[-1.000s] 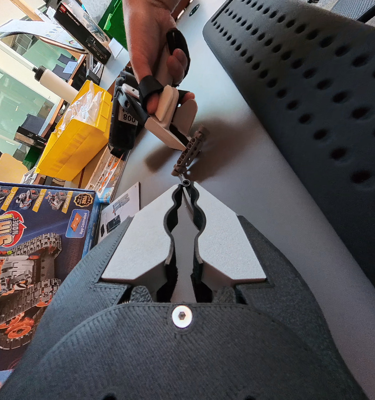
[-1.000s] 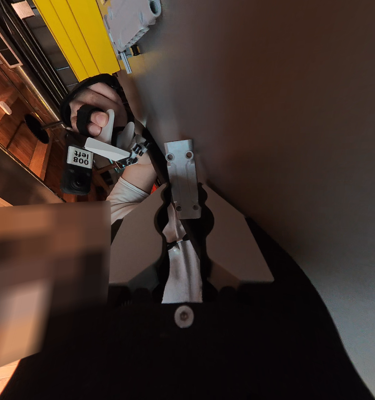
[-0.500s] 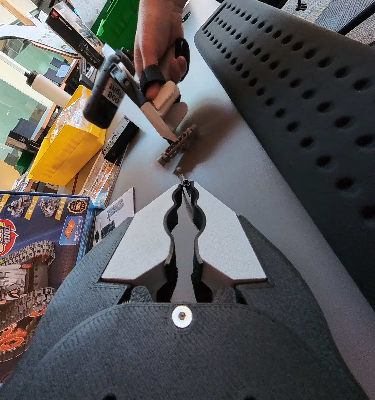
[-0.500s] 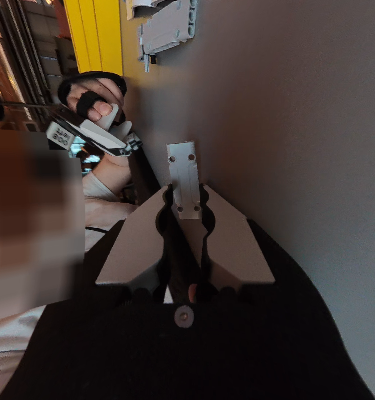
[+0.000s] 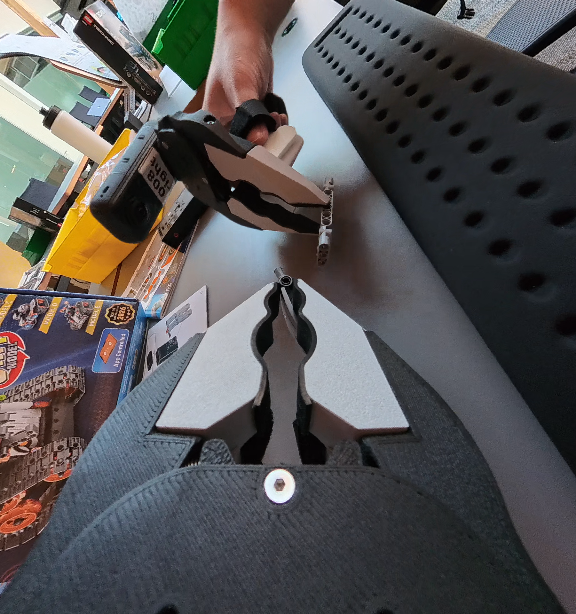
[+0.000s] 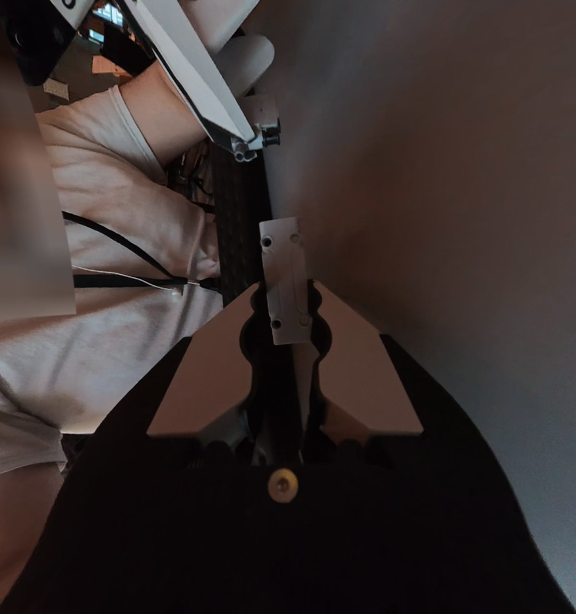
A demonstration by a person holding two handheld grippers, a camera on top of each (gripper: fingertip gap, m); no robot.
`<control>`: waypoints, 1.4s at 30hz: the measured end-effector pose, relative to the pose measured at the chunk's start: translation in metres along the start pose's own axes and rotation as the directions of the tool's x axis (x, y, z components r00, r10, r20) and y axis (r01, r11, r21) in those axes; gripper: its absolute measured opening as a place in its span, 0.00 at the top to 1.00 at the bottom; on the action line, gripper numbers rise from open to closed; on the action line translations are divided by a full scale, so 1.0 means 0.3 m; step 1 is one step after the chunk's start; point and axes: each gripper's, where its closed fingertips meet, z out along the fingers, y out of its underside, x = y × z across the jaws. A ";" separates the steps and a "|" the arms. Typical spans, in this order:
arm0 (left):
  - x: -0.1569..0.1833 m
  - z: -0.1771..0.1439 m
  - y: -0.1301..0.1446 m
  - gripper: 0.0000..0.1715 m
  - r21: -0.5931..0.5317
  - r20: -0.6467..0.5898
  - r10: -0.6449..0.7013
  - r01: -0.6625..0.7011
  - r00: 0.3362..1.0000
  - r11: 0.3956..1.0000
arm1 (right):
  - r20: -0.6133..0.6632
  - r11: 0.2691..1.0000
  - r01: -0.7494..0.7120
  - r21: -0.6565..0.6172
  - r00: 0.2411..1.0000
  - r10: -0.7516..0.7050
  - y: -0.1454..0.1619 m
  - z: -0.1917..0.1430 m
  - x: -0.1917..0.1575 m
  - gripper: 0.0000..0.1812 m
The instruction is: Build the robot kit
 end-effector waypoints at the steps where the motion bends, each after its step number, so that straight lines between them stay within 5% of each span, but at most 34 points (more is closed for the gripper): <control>1: 0.000 0.000 -0.001 0.97 0.003 -0.001 -0.002 0.002 1.000 1.000 | 0.012 1.000 0.011 -0.029 1.000 -0.011 -0.002 0.004 -0.008 0.86; 3: -0.003 -0.002 -0.005 0.97 0.013 0.000 -0.012 0.012 1.000 1.000 | 0.056 0.992 0.017 -0.122 0.998 -0.010 0.012 0.020 -0.037 0.87; 6: -0.017 -0.013 -0.018 0.97 0.046 0.010 -0.041 0.040 0.999 0.998 | 0.189 0.942 -0.111 -0.318 0.966 0.177 0.056 0.046 -0.107 0.87; 10: -0.036 -0.027 -0.024 0.97 0.069 0.024 -0.066 0.064 0.997 0.996 | 0.128 0.866 -0.129 -0.482 0.968 0.216 0.112 0.078 -0.084 0.87; 16: -0.028 -0.022 -0.020 0.97 0.069 0.014 -0.068 0.067 0.998 0.995 | 0.075 0.902 -0.111 -0.418 0.985 0.156 0.036 0.064 -0.020 0.83; 22: -0.042 -0.033 -0.031 0.97 0.096 0.021 -0.090 0.088 0.996 0.992 | 0.057 0.939 -0.106 -0.328 0.990 0.132 -0.022 0.036 0.039 0.90; 26: -0.051 -0.038 -0.028 0.97 0.098 0.034 -0.093 0.089 0.995 0.991 | -0.047 0.951 0.120 -0.286 0.989 -0.139 -0.029 0.039 0.036 0.85; 29: -0.055 -0.040 -0.029 0.97 0.100 0.040 -0.090 0.086 0.995 0.991 | -0.261 0.881 0.397 -0.257 0.849 -0.459 -0.037 0.072 0.011 0.76; 32: -0.058 -0.040 -0.030 0.97 0.103 0.048 -0.090 0.085 0.995 0.991 | -0.455 0.801 0.559 -0.217 0.668 -0.589 -0.038 0.080 -0.036 0.71; 36: -0.068 -0.045 -0.038 0.97 0.118 0.062 -0.096 0.088 0.993 0.989 | -0.663 0.784 0.596 -0.174 0.517 -0.541 -0.018 0.053 -0.012 0.63; 39: -0.077 -0.050 -0.040 0.97 0.124 0.076 -0.101 0.091 0.992 0.988 | -0.732 0.764 0.625 -0.160 0.444 -0.516 -0.017 0.051 -0.009 0.74; 42: -0.084 -0.053 -0.036 0.97 0.126 0.083 -0.108 0.097 0.991 0.987 | -0.858 0.618 0.768 -0.168 0.195 -0.475 -0.092 -0.032 -0.096 0.81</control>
